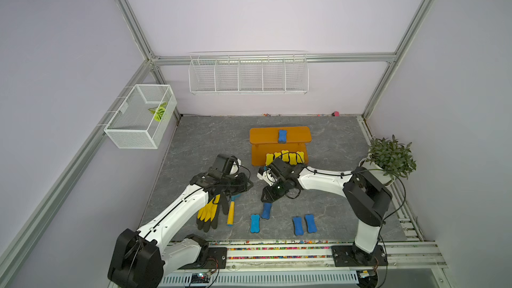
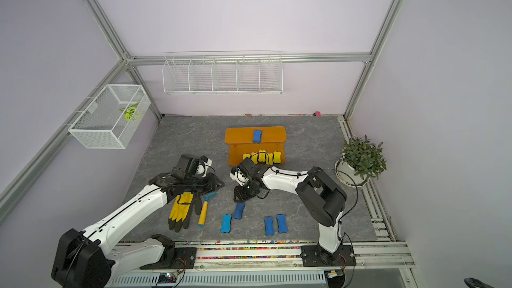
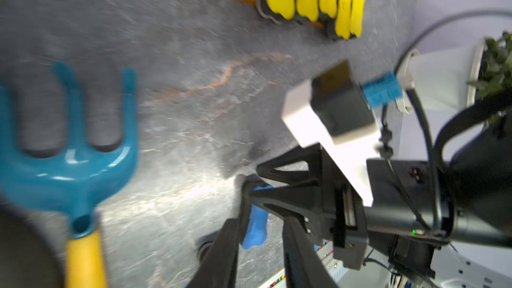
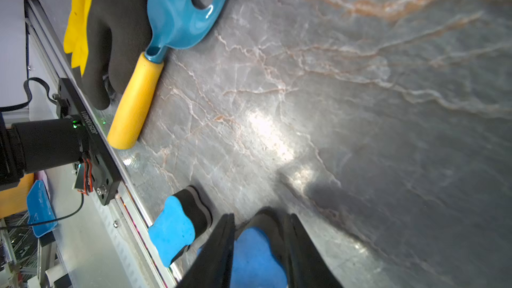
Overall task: Remove the whiteboard erasers from the shelf
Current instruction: Move the whiteboard eraser to the center of the board.
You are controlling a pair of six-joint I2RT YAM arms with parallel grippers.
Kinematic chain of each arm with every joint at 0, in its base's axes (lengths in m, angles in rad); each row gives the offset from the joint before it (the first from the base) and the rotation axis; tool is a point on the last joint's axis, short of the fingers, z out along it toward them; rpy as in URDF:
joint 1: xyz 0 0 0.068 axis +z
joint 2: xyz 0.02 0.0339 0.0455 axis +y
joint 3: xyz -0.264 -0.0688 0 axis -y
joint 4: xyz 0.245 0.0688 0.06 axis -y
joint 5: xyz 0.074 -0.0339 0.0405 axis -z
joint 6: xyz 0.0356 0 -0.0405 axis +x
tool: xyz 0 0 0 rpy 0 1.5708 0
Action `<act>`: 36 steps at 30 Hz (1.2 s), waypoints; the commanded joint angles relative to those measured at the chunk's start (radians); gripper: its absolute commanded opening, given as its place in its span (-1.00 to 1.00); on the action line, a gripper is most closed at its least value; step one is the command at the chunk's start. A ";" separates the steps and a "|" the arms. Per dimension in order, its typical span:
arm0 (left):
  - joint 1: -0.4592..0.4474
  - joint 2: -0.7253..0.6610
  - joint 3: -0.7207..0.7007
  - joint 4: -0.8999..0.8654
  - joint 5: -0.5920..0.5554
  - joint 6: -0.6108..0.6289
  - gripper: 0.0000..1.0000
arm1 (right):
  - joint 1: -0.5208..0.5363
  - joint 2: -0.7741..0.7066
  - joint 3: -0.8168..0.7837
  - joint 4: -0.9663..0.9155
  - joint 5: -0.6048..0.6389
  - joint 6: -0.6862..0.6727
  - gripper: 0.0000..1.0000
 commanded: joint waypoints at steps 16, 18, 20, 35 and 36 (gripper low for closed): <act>0.091 -0.007 0.045 -0.084 0.010 0.096 -0.37 | 0.074 0.004 0.016 -0.085 -0.004 0.022 -0.26; 0.092 -0.007 0.044 -0.083 0.011 0.095 -0.37 | 0.077 -0.005 0.006 -0.087 -0.001 0.026 -0.26; 0.092 -0.007 0.045 -0.082 0.011 0.096 -0.37 | 0.082 -0.013 -0.001 -0.089 0.001 0.026 -0.26; 0.094 0.018 0.060 -0.073 0.003 0.106 -0.37 | 0.102 -0.050 -0.034 -0.093 0.006 0.037 -0.26; 0.096 0.023 0.063 -0.073 0.001 0.108 -0.37 | 0.107 -0.050 -0.034 -0.094 0.006 0.038 -0.26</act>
